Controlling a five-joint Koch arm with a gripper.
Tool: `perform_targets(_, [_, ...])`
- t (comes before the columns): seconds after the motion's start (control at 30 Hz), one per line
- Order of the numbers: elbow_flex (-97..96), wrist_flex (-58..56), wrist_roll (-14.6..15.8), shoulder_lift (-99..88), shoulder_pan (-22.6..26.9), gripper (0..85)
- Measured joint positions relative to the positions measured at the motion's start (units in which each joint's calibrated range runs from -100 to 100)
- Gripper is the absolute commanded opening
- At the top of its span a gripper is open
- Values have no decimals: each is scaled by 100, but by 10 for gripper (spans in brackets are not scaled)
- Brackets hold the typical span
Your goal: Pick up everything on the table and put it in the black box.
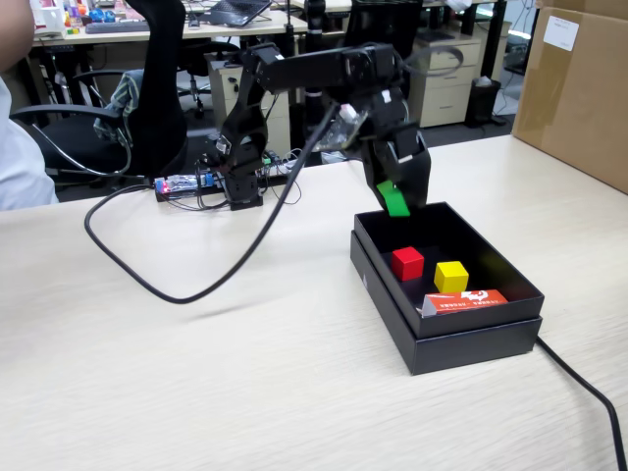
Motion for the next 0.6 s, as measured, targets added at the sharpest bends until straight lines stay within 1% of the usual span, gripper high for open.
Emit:
perform_targets(0.03, [292,0,34,673,0,11])
perform_targets(0.13, [310,0,39,1010,-10,11])
perform_targets(0.17, [292,0,54,1165,-20,23])
perform_targets(0.2, [301,0,49,1282,-24,100])
perform_targets(0.23, [310,0,49,1411,-15,137])
perform_targets(0.4, [310,0,49,1631,0,140])
perform_targets(0.43, [319,0,49,1644,10,178])
perform_targets(0.47, [319,0,49,1657,15,247])
perform_targets(0.5, [319,0,54,1657,29,294])
perform_targets(0.57, [310,0,54,1657,39,331])
perform_targets(0.6, [319,0,54,1657,44,374])
